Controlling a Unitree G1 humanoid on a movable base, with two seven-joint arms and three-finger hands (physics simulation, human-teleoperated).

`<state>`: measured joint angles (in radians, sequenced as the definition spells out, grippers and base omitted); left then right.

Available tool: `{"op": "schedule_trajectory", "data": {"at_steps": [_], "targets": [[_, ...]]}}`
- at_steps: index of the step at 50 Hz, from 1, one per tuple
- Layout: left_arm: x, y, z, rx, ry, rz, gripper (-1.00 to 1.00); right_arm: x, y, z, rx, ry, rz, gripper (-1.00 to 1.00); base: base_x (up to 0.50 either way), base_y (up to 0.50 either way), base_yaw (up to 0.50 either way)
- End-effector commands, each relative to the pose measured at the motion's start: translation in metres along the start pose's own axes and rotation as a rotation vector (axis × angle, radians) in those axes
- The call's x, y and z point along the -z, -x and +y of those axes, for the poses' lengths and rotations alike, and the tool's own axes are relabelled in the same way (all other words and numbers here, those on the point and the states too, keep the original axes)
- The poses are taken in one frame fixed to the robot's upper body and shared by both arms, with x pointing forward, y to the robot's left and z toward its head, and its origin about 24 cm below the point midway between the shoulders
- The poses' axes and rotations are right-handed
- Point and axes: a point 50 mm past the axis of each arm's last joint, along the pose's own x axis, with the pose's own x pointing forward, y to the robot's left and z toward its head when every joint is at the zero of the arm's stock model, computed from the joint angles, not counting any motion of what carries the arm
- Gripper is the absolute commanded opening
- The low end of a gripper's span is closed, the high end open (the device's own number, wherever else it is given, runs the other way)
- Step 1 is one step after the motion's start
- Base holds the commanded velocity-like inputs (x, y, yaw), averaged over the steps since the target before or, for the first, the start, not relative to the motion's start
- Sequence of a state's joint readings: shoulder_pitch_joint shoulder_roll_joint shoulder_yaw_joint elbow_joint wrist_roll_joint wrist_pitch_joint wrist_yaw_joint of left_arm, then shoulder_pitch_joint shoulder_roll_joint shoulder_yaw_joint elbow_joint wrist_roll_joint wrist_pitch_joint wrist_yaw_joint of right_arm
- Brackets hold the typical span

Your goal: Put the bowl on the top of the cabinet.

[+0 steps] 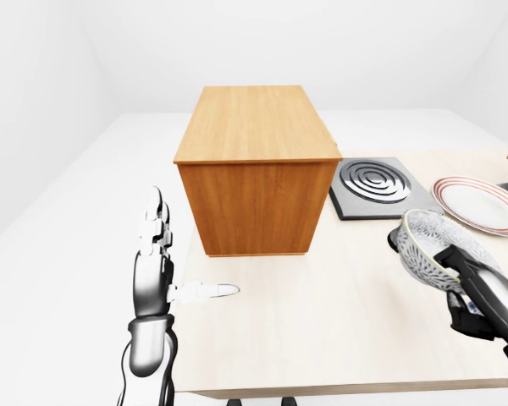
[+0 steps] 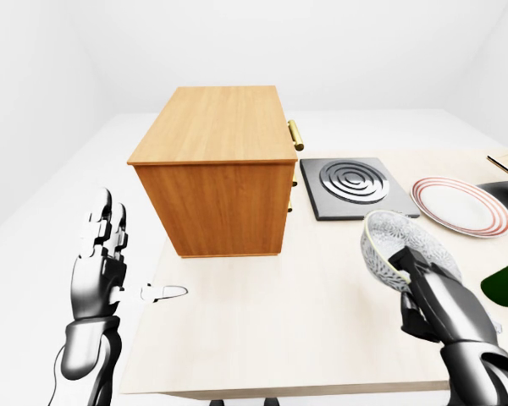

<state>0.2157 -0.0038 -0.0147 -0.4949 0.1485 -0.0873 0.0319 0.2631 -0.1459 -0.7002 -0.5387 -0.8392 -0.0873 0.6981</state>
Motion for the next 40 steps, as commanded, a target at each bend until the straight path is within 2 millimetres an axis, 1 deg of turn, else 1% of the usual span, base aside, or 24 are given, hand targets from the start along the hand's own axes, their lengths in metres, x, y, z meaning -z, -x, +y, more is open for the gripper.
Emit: {"op": "schedule_trajectory", "data": {"at_steps": [1,3,4,7,8,9,11,12,13,15,17,19,21,23,24,25,26,28,31,32,34,38,39,40], "targets": [[0.001,0.0,0.0,0.003,0.0,0.004,1.0,-0.049,0.031,-0.074,0.382,0.09,-0.257,-1.0,0.0,0.0,0.0],[0.001,0.0,-0.001,0.004,0.0,0.004,1.0,-0.057,0.033,-0.083,0.422,0.122,-0.298,-1.0,0.0,0.0,0.0],[0.001,0.0,-0.001,0.004,0.001,0.003,1.0,-0.063,0.032,-0.09,0.452,0.156,-0.322,-1.0,0.0,0.0,0.0],[0.001,0.0,-0.001,0.003,0.001,0.005,1.0,-0.074,0.025,-0.101,0.478,0.209,-0.371,-1.0,0.0,0.0,0.0],[0.001,0.0,-0.001,0.006,0.002,0.004,1.0,-0.078,0.01,-0.108,0.471,0.245,-0.368,-1.0,0.0,0.0,0.0],[0.001,0.0,-0.001,0.006,0.002,0.003,1.0,-0.079,0.003,-0.111,0.459,0.27,-0.358,-1.0,0.0,0.0,0.0],[0.0,0.0,-0.001,0.004,0.002,0.0,1.0,-0.084,-0.015,-0.119,0.436,0.223,-0.353,-1.0,0.0,0.0,0.0],[0.001,-0.001,-0.001,0.003,0.002,0.003,1.0,-0.086,-0.036,-0.125,0.394,0.239,-0.321,-1.0,0.0,0.0,0.0],[0.001,-0.001,-0.001,0.003,0.002,0.003,1.0,-0.086,-0.046,-0.127,0.368,0.272,-0.297,-1.0,0.0,0.0,0.0],[0.001,-0.002,0.0,0.001,0.002,0.002,1.0,-0.09,-0.063,-0.131,0.331,0.259,-0.29,-1.0,0.0,0.0,0.0],[0.002,-0.002,0.0,0.0,0.004,0.004,1.0,-0.095,-0.09,-0.139,0.272,0.284,-0.252,-1.0,0.0,0.0,0.0],[0.002,-0.003,-0.001,0.001,0.006,0.003,1.0,-0.1,-0.109,-0.146,0.229,0.282,-0.236,-1.0,0.0,0.0,0.0],[0.001,-0.003,0.0,-0.001,0.008,-0.004,1.0,-0.11,-0.13,-0.158,0.177,0.279,-0.245,-1.0,0.0,0.0,0.0],[0.001,-0.003,0.0,-0.002,0.008,-0.003,1.0,-0.116,-0.143,-0.162,0.141,0.24,-0.231,-1.0,0.0,0.0,0.0],[0.002,-0.003,0.0,-0.001,0.008,0.001,1.0,-0.121,-0.153,-0.165,0.118,0.285,-0.238,-1.0,0.0,0.0,0.0],[0.002,-0.003,0.0,0.0,0.009,0.001,1.0,-0.123,-0.16,-0.168,0.121,0.283,-0.226,-1.0,0.0,0.0,0.0],[0.002,-0.002,-0.001,0.002,0.008,0.003,1.0,-0.129,-0.172,-0.178,0.13,0.261,-0.196,-1.0,0.0,0.0,0.0],[0.001,-0.003,0.0,0.001,0.009,-0.002,1.0,-0.136,-0.182,-0.191,0.155,0.238,-0.158,-1.0,0.0,0.0,0.0],[0.003,-0.003,0.0,0.0,0.009,0.004,1.0,-0.144,-0.189,-0.201,0.194,0.238,-0.123,-1.0,0.0,0.0,0.0],[0.002,-0.002,0.0,0.001,0.01,0.003,1.0,-0.152,-0.191,-0.201,0.188,0.236,-0.124,-1.0,0.0,0.0,0.0],[0.002,-0.002,-0.001,0.002,0.01,0.003,1.0,-0.158,-0.192,-0.203,0.211,0.275,-0.113,-1.0,0.0,0.0,0.0],[0.002,-0.002,-0.001,0.003,0.012,0.005,1.0,-0.184,-0.187,-0.213,0.274,0.352,-0.136,-1.0,0.0,0.0,0.0],[0.002,-0.002,-0.001,0.003,0.012,0.005,1.0,-0.184,-0.187,-0.213,0.275,0.353,-0.135,-1.0,0.0,0.0,0.0],[0.002,-0.002,-0.001,0.006,0.013,0.007,1.0,-0.193,-0.185,-0.216,0.284,0.371,-0.146,-1.0,0.0,0.0,0.0]]}}
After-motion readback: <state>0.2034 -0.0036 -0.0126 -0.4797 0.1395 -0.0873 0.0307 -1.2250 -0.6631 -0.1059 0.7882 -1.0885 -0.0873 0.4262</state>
